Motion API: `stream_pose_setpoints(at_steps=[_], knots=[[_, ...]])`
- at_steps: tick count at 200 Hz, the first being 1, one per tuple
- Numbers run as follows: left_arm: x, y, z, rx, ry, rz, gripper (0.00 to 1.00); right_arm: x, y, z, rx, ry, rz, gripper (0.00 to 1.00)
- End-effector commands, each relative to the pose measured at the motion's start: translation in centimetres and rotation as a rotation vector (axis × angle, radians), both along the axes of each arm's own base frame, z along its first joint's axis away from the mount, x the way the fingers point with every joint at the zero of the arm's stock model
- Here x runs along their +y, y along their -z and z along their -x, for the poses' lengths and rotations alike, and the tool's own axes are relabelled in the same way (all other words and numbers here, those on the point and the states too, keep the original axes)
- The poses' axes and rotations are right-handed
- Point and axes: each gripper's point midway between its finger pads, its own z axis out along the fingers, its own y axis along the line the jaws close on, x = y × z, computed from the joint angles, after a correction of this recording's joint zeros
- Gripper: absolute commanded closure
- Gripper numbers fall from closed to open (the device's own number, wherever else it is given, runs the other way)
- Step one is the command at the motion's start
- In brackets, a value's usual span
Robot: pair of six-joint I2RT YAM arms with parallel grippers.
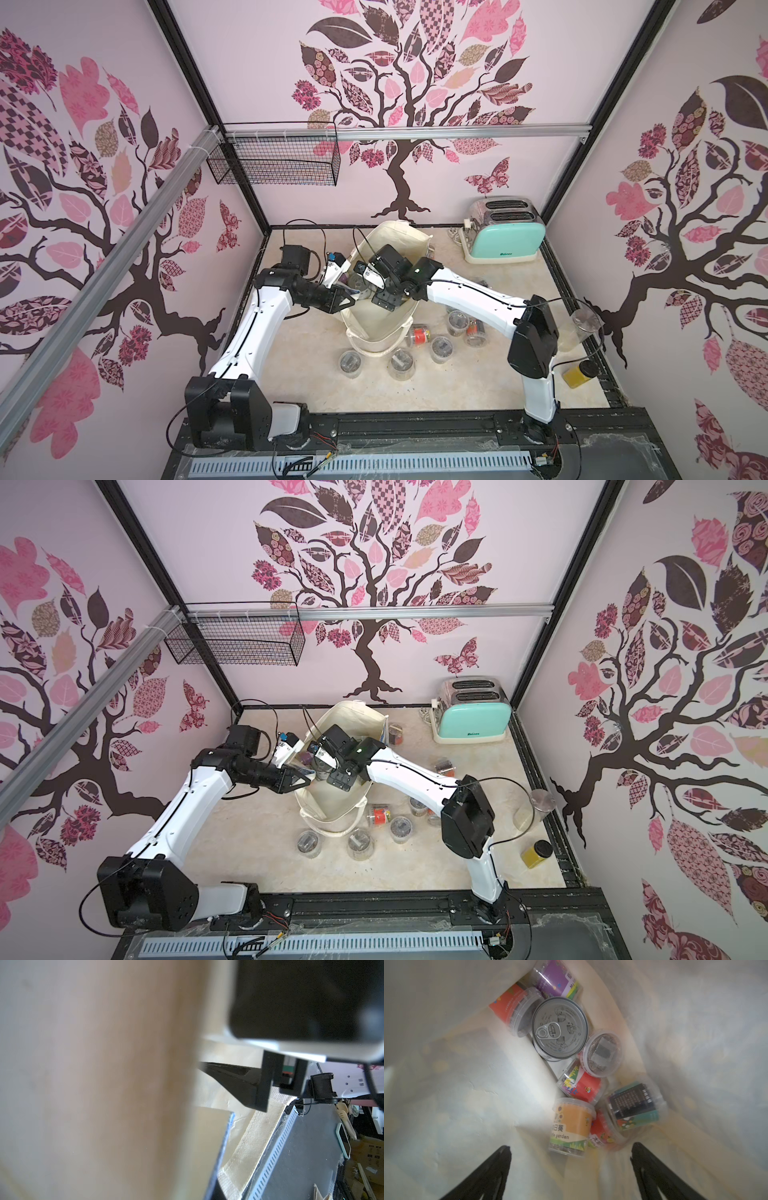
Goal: Take out the seed jars from the canvas bag
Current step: Pick up the seed jar from the canvas bag.
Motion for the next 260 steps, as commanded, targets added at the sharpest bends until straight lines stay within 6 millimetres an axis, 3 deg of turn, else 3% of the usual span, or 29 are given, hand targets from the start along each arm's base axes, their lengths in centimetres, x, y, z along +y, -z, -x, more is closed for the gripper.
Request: stream_pose_setpoints(at_steps=[1, 20, 50, 140, 193, 213, 260], knots=[[-0.7, -0.8, 0.3, -0.019, 0.017, 0.035, 1.00, -1.7, 4.7, 0.6, 0.191, 0.254, 0.000, 0.11], [-0.8, -0.8, 0.1, -0.015, 0.007, 0.038, 1.00, -1.3, 5.5, -0.1, 0.192, 0.334, -0.029, 0.14], [-0.7, -1.3, 0.0, -0.028, 0.002, 0.037, 1.00, -2.8, 5.9, -2.3, 0.093, 0.486, 0.010, 0.13], [-0.6, -1.2, -0.3, -0.028, -0.012, 0.032, 1.00, -2.6, 11.5, -1.5, 0.262, 0.512, 0.018, 0.06], [-0.6, -1.2, -0.4, -0.028, -0.010, 0.026, 1.00, -2.0, 13.1, -1.7, 0.273, 0.489, 0.020, 0.08], [-0.6, -1.3, -0.3, -0.029, -0.009, 0.030, 1.00, -0.5, 12.6, -0.9, 0.335, 0.420, -0.025, 0.09], [-0.6, -1.1, -0.3, -0.027, -0.004, 0.028, 1.00, 2.3, 8.8, 0.4, 0.427, 0.335, -0.190, 0.09]])
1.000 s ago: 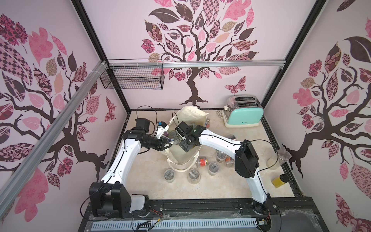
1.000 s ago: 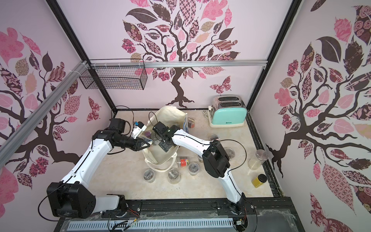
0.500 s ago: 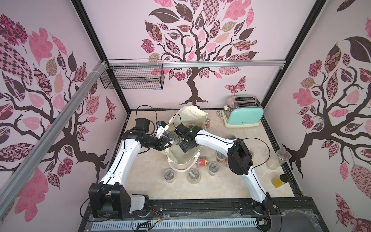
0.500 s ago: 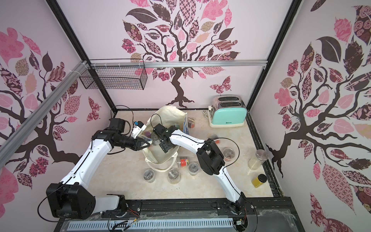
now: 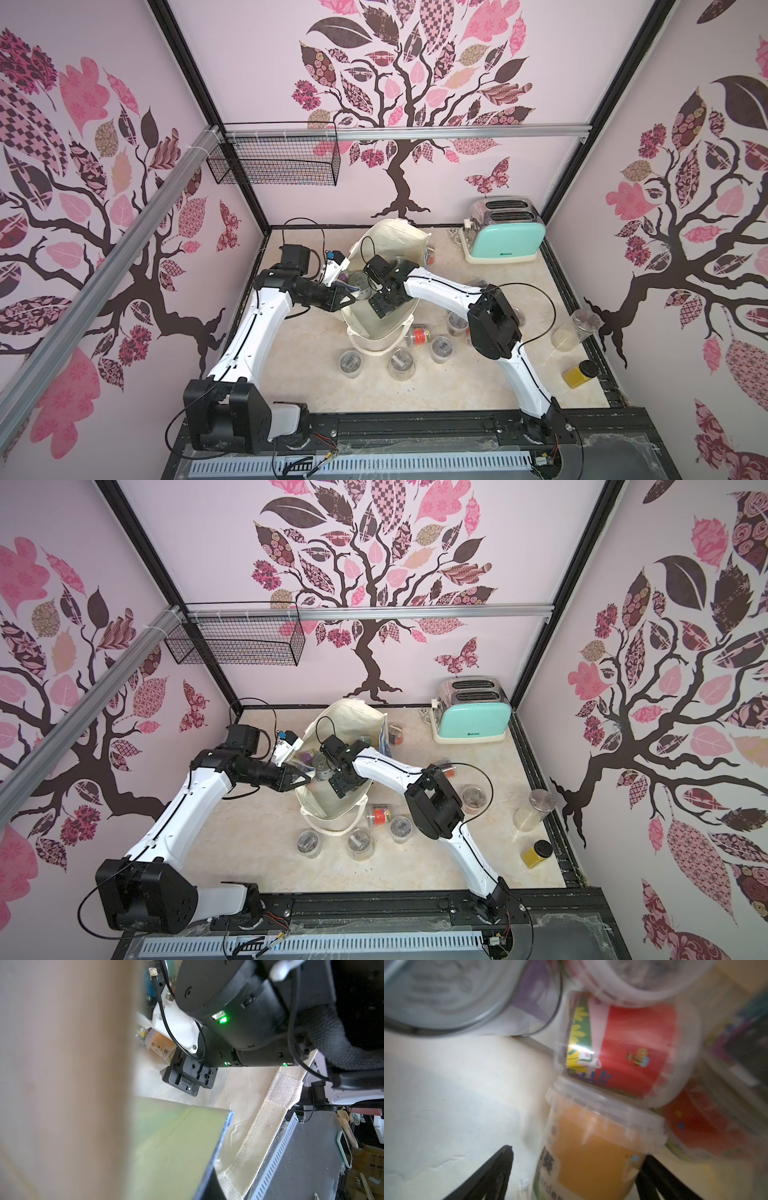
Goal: Take out the seed jars from the canvas bag
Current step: Pick up the seed jar from the canvas bag.
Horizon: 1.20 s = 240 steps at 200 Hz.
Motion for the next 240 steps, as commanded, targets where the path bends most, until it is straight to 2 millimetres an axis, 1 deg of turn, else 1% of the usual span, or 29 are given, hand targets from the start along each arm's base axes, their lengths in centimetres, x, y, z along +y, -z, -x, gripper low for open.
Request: stream_pose_setpoints(at_steps=[1, 22, 40, 89, 104, 144, 171, 183, 198, 219, 240], knots=[[-0.6, -0.7, 0.2, -0.019, 0.027, 0.021, 1.00, 2.1, -2.3, 0.7, 0.038, -0.036, -0.128, 0.09], [-0.5, -0.4, 0.1, -0.011, 0.026, 0.012, 1.00, 1.1, -2.3, -0.6, 0.030, 0.082, -0.157, 0.11], [-0.5, -0.5, 0.1, -0.005, 0.028, 0.015, 1.00, 0.3, -1.6, -1.5, 0.034, 0.161, -0.160, 0.13], [-0.6, -0.4, 0.2, -0.008, 0.033, 0.019, 1.00, -0.1, 1.0, -2.3, 0.030, 0.234, -0.120, 0.14], [-0.6, -0.4, 0.2, -0.007, 0.034, 0.017, 1.00, -0.1, 1.3, -2.7, 0.021, 0.254, -0.120, 0.14], [-0.6, -0.4, 0.1, -0.004, 0.034, 0.019, 1.00, 0.9, 1.9, -2.7, 0.046, 0.274, -0.161, 0.14], [-0.5, -0.5, 0.1, -0.005, 0.032, 0.011, 1.00, 0.7, 3.0, -2.9, 0.051, 0.288, -0.143, 0.15], [-0.5, -0.5, 0.1, -0.008, 0.033, 0.014, 1.00, 0.2, 3.7, -3.0, 0.044, 0.306, -0.134, 0.16], [-0.5, -0.4, 0.2, -0.007, 0.034, 0.012, 1.00, -0.2, 4.0, -3.2, 0.044, 0.328, -0.132, 0.18], [-0.5, -0.6, 0.2, -0.006, 0.031, 0.009, 1.00, 0.4, 3.0, -3.2, 0.037, 0.324, -0.185, 0.23], [-0.5, -0.5, 0.3, -0.010, 0.033, 0.012, 1.00, 1.1, 0.7, -3.5, -0.013, 0.310, -0.269, 0.28]])
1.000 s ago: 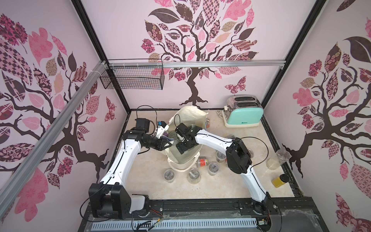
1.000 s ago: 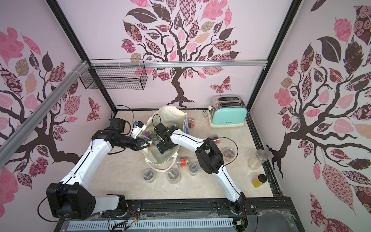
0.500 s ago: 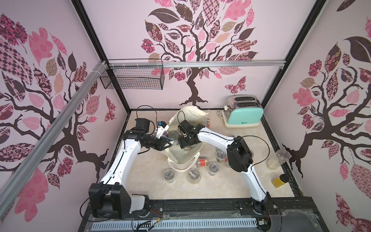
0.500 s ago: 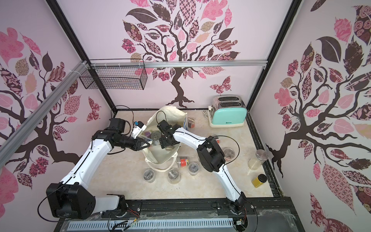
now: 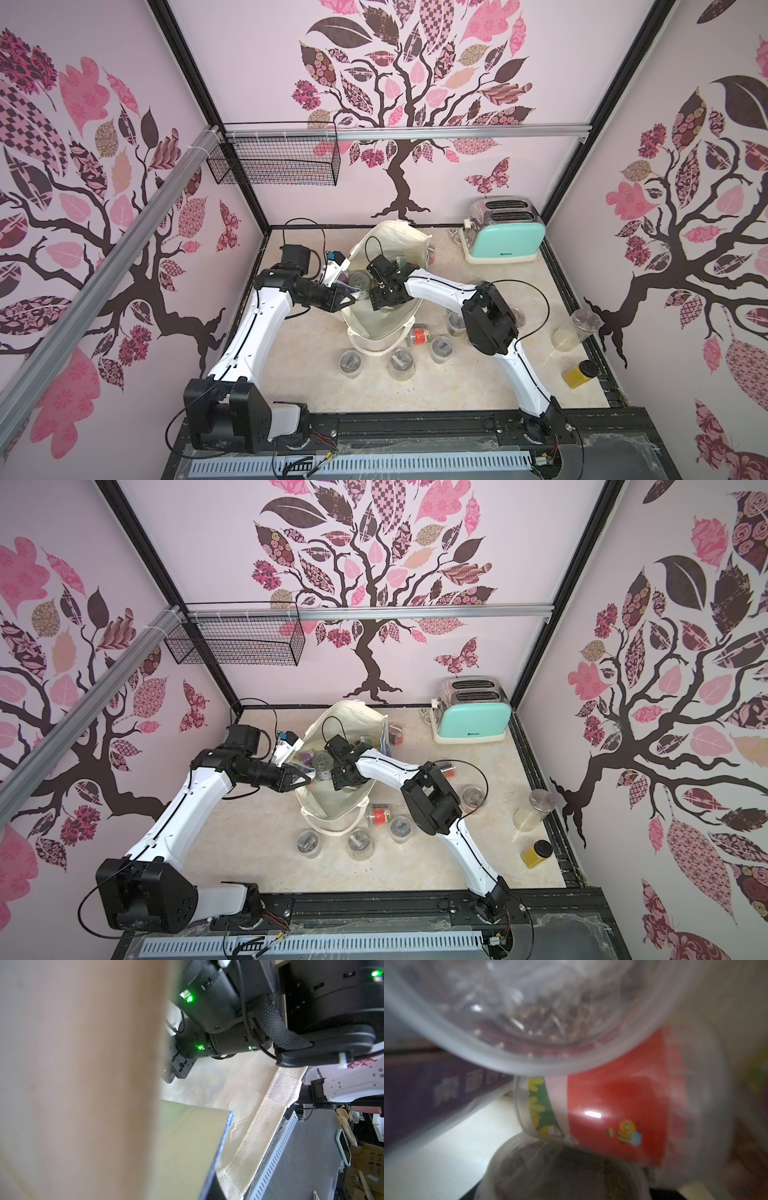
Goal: Take out the seed jars from the canvas bag
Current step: Pick up the seed jar from the canvas bag.
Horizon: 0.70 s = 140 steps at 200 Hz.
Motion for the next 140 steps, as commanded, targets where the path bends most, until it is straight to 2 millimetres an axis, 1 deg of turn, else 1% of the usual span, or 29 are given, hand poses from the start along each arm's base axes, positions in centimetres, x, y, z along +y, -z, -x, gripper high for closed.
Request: stream_pose_setpoints(at_steps=[1, 19, 44, 66, 85, 116, 140], knots=[[-0.5, -0.6, 0.2, -0.018, 0.028, 0.016, 1.00, 0.3, -2.0, -0.4, -0.052, 0.016, -0.077, 0.29], [-0.4, -0.7, 0.1, -0.017, 0.025, 0.012, 1.00, 0.3, -3.8, -0.6, -0.106, 0.022, -0.124, 0.33], [-0.4, -0.7, 0.3, -0.012, 0.024, 0.013, 1.00, 0.3, -5.8, -0.6, -0.154, 0.000, -0.163, 0.35], [-0.3, -1.0, 0.2, -0.020, 0.020, 0.005, 1.00, 0.3, -8.0, -0.3, -0.190, -0.012, -0.218, 0.35], [-0.2, -1.2, 0.1, -0.026, 0.018, -0.003, 1.00, 0.9, -10.4, 0.1, -0.238, -0.043, -0.299, 0.36], [0.5, -2.0, -0.7, -0.059, 0.005, -0.056, 1.00, 0.7, -14.3, 0.8, -0.331, -0.086, -0.392, 0.37], [0.9, -2.8, -1.2, -0.092, -0.006, -0.083, 1.00, 0.4, -17.9, 1.4, -0.407, -0.125, -0.439, 0.36]])
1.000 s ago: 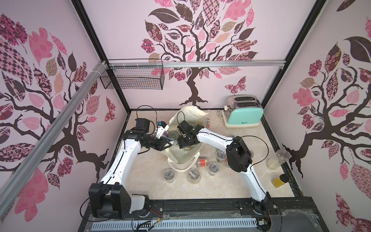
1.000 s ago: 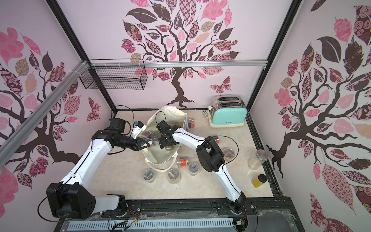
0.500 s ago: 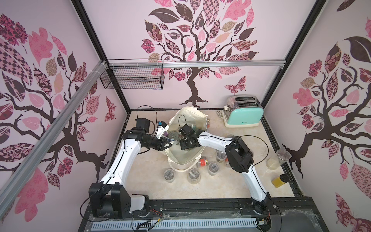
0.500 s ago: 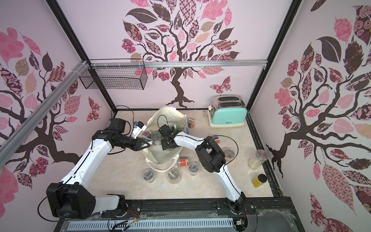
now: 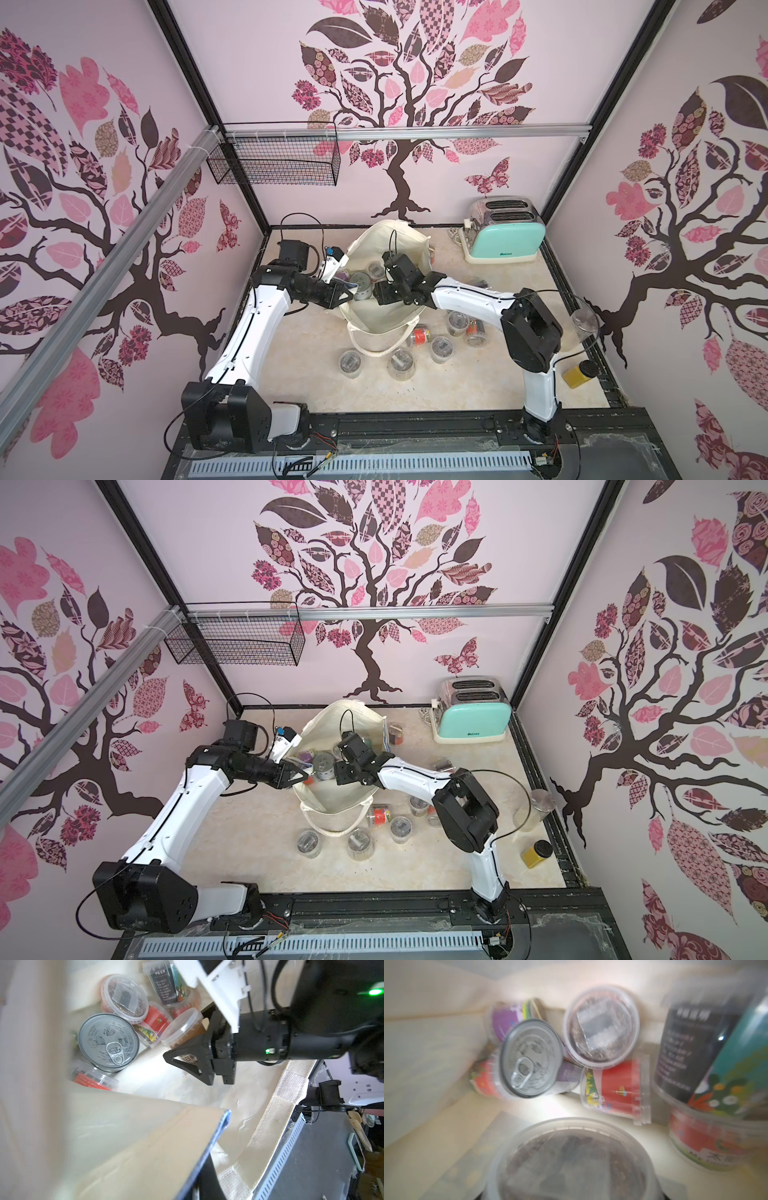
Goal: Take out the seed jars from the canvas bag
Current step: Pick up the seed jar from the canvas bag, then place the seed jar at the center of the board.
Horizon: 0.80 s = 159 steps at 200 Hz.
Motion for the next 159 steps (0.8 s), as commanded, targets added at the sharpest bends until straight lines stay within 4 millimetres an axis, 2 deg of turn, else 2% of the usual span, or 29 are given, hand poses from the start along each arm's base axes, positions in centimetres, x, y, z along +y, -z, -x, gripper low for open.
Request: stream_pose_setpoints(at_steps=[1, 44, 96, 130, 159], knots=[[0.2, -1.0, -0.4, -0.038, 0.011, -0.032, 1.00, 0.2, -7.7, -0.1, -0.159, -0.043, -0.129, 0.36], [1.0, -1.9, -1.7, -0.073, -0.031, -0.082, 1.00, -1.5, -13.3, 0.6, -0.249, -0.041, -0.187, 0.35], [1.1, -1.9, -2.3, -0.064, -0.042, -0.086, 1.00, -5.9, -17.9, 1.1, -0.386, 0.029, -0.162, 0.34], [1.1, -1.9, -2.7, -0.056, -0.044, -0.089, 1.00, -10.3, -19.3, 1.4, -0.487, 0.107, -0.060, 0.34], [1.4, -2.0, -3.4, -0.057, -0.066, -0.103, 1.00, -14.4, -18.7, 1.5, -0.522, 0.190, 0.028, 0.33]])
